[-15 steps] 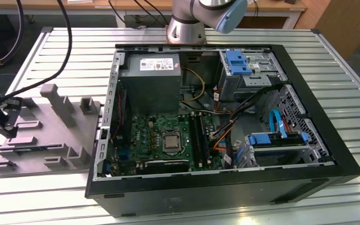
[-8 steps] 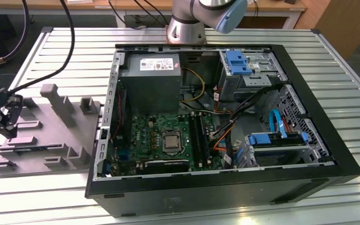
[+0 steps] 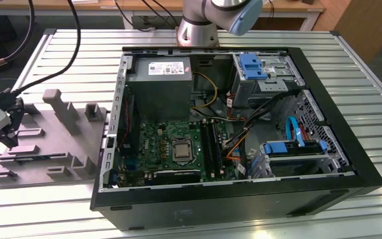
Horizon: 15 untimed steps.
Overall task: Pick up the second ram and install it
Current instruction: 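Pick up the second ram and move it above second insertion slot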
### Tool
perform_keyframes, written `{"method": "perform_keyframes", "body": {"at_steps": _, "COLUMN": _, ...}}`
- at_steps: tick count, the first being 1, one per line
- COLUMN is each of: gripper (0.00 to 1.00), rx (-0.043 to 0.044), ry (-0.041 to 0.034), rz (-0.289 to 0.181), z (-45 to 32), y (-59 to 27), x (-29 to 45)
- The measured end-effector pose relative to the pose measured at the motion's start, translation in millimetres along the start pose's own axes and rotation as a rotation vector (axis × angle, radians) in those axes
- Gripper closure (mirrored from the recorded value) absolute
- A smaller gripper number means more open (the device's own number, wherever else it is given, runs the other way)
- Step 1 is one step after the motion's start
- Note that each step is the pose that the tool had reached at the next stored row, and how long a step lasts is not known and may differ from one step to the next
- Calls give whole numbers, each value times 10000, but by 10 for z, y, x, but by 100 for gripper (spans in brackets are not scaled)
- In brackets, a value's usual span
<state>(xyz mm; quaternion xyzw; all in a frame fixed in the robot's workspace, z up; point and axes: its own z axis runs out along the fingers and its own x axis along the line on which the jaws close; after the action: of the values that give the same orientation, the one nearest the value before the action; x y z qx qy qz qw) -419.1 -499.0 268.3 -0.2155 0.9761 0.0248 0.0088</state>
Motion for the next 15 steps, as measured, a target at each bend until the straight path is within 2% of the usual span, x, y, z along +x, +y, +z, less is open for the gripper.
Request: {"method": "perform_keyframes", "body": {"at_steps": 15, "gripper": 89, "rx": -76, "ry": 122, "rz": -2738, "z": 40, "y": -2, "x": 1}}
